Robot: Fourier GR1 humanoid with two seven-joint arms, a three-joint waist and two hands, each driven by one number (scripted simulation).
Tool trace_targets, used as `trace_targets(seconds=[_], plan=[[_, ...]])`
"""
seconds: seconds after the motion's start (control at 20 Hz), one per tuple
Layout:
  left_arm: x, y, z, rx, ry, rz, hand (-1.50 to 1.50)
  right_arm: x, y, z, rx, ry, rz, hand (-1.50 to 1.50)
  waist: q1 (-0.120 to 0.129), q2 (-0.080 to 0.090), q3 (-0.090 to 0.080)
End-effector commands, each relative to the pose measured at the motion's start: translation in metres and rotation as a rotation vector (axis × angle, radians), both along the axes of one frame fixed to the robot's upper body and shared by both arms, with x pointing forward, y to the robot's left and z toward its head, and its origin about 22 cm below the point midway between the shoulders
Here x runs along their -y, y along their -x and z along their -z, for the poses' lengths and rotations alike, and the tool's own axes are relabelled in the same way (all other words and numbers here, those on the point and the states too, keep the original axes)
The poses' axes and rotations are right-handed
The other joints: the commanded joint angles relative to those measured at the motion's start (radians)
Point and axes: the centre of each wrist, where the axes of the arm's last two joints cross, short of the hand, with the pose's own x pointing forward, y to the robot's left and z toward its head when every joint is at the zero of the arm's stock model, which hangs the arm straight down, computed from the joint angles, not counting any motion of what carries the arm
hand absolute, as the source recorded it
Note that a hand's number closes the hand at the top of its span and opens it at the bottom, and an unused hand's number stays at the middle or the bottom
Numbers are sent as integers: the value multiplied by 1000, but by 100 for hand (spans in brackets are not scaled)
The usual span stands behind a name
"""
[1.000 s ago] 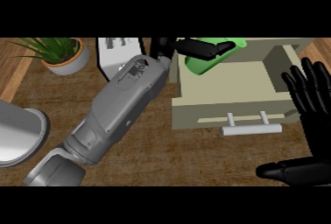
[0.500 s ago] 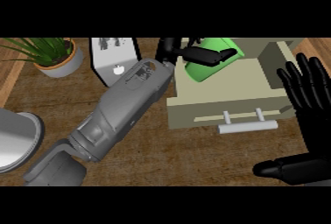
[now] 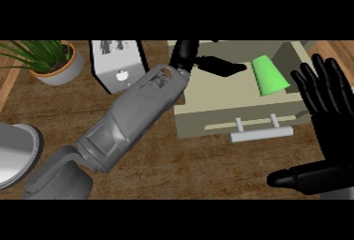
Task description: Pick up the cup, place it into the drawer and close the drawer
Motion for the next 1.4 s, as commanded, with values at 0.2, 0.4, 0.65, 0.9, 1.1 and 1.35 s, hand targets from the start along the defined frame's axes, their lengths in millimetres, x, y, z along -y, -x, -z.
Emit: trace_targets(seconds=[0.2, 0.4, 0.65, 0.9, 1.1, 1.35], plan=[[3, 2, -3, 24, 122, 47, -150, -19, -4, -4, 17, -52, -38, -150, -2, 4, -1], [5, 5, -10, 77, 251, 96, -150, -8, -2, -1, -30, -71, -70, -150, 37, -8, -2], [-1, 1, -18, 38, 355, 150, -150, 13, 30, -14, -17, -53, -77, -150, 82, -25, -2], [-12, 6, -22, 26, 411, 107, -150, 18, 26, -13, -16, 67, -108, 150, 114, -32, -2], [-54, 2, -25, 17, 435, 63, -150, 22, 32, -21, -5, 249, -98, 150, 138, -39, -3], [-105, 22, 2, -14, 471, 8, -150, 25, 35, -15, -40, 359, -80, 150, 156, -42, -3]])
